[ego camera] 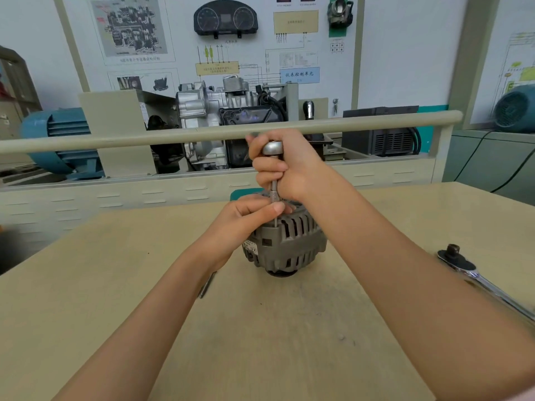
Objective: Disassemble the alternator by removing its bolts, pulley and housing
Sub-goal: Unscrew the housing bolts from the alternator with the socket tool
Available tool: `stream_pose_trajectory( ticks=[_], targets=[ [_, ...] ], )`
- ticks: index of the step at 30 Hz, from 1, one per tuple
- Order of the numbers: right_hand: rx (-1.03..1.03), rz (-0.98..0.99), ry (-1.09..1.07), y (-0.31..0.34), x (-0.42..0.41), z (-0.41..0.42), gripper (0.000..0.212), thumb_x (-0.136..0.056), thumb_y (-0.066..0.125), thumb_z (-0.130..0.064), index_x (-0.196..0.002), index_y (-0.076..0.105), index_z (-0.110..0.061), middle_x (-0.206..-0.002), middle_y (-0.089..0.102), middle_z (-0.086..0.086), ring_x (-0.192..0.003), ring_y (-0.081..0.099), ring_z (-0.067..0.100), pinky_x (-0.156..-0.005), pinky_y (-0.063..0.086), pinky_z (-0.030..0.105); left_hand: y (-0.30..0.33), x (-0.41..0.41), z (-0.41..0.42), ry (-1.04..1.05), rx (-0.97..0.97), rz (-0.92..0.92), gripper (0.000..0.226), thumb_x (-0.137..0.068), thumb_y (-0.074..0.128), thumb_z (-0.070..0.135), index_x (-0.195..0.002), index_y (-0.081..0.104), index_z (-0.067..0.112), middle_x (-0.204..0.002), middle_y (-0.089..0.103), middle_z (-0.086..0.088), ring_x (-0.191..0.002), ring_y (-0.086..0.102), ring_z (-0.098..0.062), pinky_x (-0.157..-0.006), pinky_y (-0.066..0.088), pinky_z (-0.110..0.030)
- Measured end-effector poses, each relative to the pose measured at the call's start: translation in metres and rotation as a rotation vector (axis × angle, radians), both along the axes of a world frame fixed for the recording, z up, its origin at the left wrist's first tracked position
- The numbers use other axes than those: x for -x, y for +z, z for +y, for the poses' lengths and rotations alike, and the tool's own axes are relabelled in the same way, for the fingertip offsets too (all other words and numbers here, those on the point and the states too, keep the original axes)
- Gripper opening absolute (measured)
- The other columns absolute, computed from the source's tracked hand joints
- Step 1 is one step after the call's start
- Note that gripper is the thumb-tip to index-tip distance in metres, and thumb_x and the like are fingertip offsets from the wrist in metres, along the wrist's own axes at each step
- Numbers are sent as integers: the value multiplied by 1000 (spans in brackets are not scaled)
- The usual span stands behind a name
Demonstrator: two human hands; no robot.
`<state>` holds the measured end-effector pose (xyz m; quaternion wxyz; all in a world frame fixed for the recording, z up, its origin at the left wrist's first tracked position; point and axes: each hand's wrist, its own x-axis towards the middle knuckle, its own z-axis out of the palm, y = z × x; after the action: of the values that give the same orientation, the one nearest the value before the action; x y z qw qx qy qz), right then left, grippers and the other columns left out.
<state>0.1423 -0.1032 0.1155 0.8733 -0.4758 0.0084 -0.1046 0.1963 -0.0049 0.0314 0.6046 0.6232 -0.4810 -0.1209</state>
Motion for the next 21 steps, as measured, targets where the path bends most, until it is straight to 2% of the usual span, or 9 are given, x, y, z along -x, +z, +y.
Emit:
stream_pose_trajectory(
  ticks=[1, 3, 5, 8, 10, 12, 15, 18, 21],
  targets=[
    [-22, -50, -217, -4, -1, 8, 22, -95, 31, -7, -81, 46, -15, -52, 49, -5, -25, 26, 1, -29, 17, 13, 0, -1, 0, 1, -4, -14, 16, -79, 63, 34, -75, 77, 32, -86, 71, 6, -79, 64, -1, -66, 46, -9],
    [-89, -214, -635, -11, -4, 24, 22, -99, 26, -8, -86, 38, -22, -61, 52, 1, -33, 36, 2, -32, 27, 14, -2, -3, -1, 3, -19, -60, 39, -90, 59, 14, -60, 74, 35, -69, 70, 10, -65, 62, 4, -59, 44, -9],
    [-102, -266, -732, -12, -8, 32, 17, -101, 25, -10, -90, 36, -17, -63, 53, 2, -36, 39, 2, -34, 29, 13, -4, -6, -1, 12, -32, -73, 50, -91, 54, 4, -56, 73, 35, -64, 69, 12, -60, 61, 4, -57, 44, -9],
    [-19, -22, -428, -1, -7, 14, 18, -95, 26, -9, -92, 44, -11, -53, 49, -4, -23, 26, 2, -28, 17, 13, -2, -3, 0, 6, -16, -34, 17, -84, 61, 31, -75, 77, 32, -81, 73, 8, -74, 65, -2, -64, 46, -11],
    [21, 62, 8, 6, -5, -6, 25, -94, 28, -11, -77, 46, -12, -45, 44, -10, -23, 19, 4, -30, 11, 13, -1, -3, 1, -25, -32, -16, 20, -79, 61, 40, -89, 77, 33, -99, 74, 5, -89, 67, -5, -68, 48, -11],
    [70, 45, 338, 6, -3, -18, 29, -98, 28, -18, -79, 49, -11, -38, 42, -10, -23, 18, 6, -33, 8, 14, -1, -4, 1, -31, -43, -16, 26, -79, 60, 42, -98, 76, 33, -111, 71, -1, -100, 66, -10, -73, 49, -11],
    [153, 28, 420, 3, -5, -16, 27, -99, 29, -22, -82, 48, -13, -39, 44, -10, -23, 23, 4, -32, 9, 13, -1, -3, 2, -27, -39, -19, 27, -78, 61, 42, -97, 77, 31, -115, 66, -10, -106, 63, -17, -80, 51, -16],
    [109, -9, 209, 2, -4, -1, 24, -96, 33, -17, -76, 45, -15, -43, 46, -10, -24, 22, 2, -29, 12, 13, 0, -2, 2, -1, -13, -16, 22, -75, 63, 41, -87, 78, 31, -105, 67, -10, -95, 65, -14, -75, 50, -15],
    [-112, -105, -362, -8, -3, 9, 22, -96, 34, -11, -79, 49, -9, -53, 51, -4, -29, 25, 5, -28, 18, 16, -2, -2, 0, 17, 1, -21, 19, -75, 62, 39, -81, 78, 30, -99, 68, -8, -90, 63, -11, -72, 50, -15]
  ],
)
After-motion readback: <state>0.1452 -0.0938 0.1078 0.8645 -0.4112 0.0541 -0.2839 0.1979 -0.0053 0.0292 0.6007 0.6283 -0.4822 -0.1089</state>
